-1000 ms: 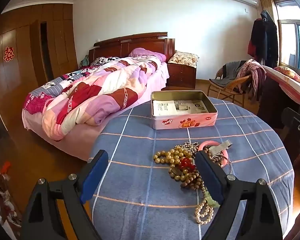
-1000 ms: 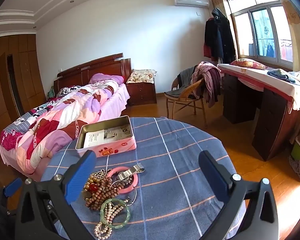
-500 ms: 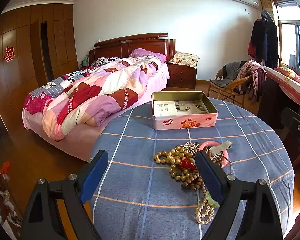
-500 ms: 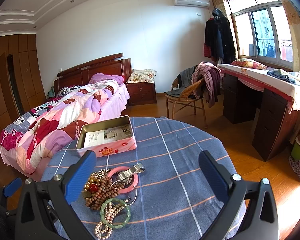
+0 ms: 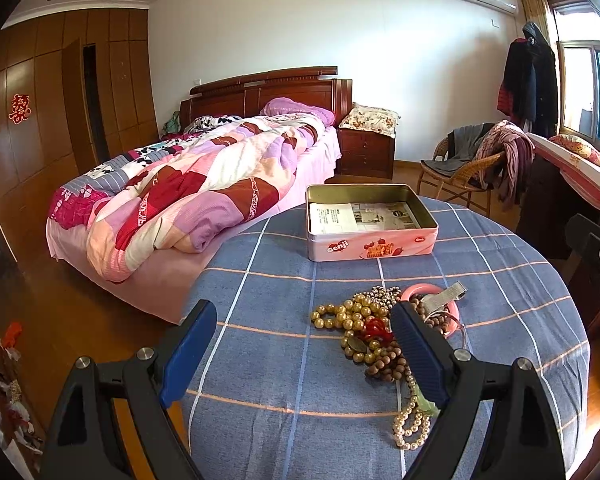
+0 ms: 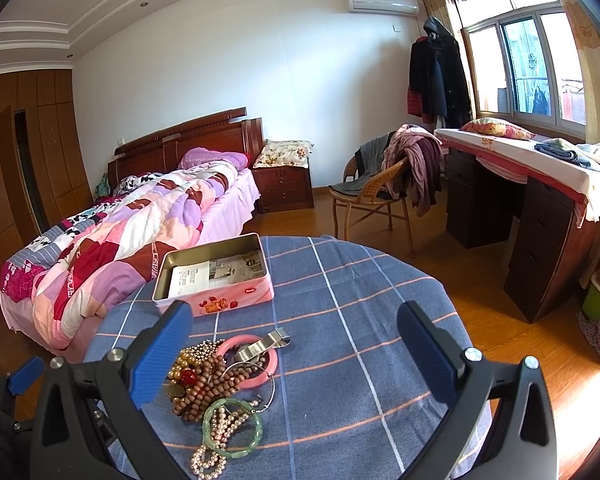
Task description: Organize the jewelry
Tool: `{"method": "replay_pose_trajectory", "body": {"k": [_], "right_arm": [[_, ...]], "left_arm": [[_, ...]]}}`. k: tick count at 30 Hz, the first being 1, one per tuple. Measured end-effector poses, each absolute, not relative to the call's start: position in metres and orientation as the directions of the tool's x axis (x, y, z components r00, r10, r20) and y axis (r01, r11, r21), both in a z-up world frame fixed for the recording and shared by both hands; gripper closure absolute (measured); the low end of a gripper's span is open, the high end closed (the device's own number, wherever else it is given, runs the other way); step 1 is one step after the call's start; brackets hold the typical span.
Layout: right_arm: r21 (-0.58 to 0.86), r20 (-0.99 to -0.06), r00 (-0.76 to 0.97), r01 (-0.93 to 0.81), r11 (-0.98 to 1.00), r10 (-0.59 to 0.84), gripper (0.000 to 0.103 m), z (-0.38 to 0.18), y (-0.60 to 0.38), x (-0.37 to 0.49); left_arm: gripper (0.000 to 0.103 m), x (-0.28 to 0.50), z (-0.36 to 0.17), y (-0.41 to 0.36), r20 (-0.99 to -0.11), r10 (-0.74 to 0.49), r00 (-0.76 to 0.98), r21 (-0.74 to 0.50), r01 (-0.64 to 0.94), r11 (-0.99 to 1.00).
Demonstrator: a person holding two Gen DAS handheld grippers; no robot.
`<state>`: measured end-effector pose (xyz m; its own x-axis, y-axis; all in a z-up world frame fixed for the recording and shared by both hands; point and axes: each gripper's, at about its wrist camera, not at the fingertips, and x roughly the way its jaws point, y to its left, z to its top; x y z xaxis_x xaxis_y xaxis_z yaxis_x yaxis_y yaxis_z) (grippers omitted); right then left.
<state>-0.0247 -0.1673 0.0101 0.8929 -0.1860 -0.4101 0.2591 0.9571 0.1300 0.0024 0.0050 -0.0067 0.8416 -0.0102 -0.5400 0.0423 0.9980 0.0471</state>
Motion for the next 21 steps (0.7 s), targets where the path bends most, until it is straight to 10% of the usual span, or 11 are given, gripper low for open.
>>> {"method": "replay_pose_trajectory", "body": {"k": [21], "right_arm": [[0.133, -0.409, 0.893, 0.259, 0.957, -0.186, 0.000, 0.0110, -0.1675, -0.0245]], "left_arm": [[0.014, 0.0038, -0.0059, 0.0058, -0.542, -0.009, 0.841, 0.046, 0.040, 0.998]]}}
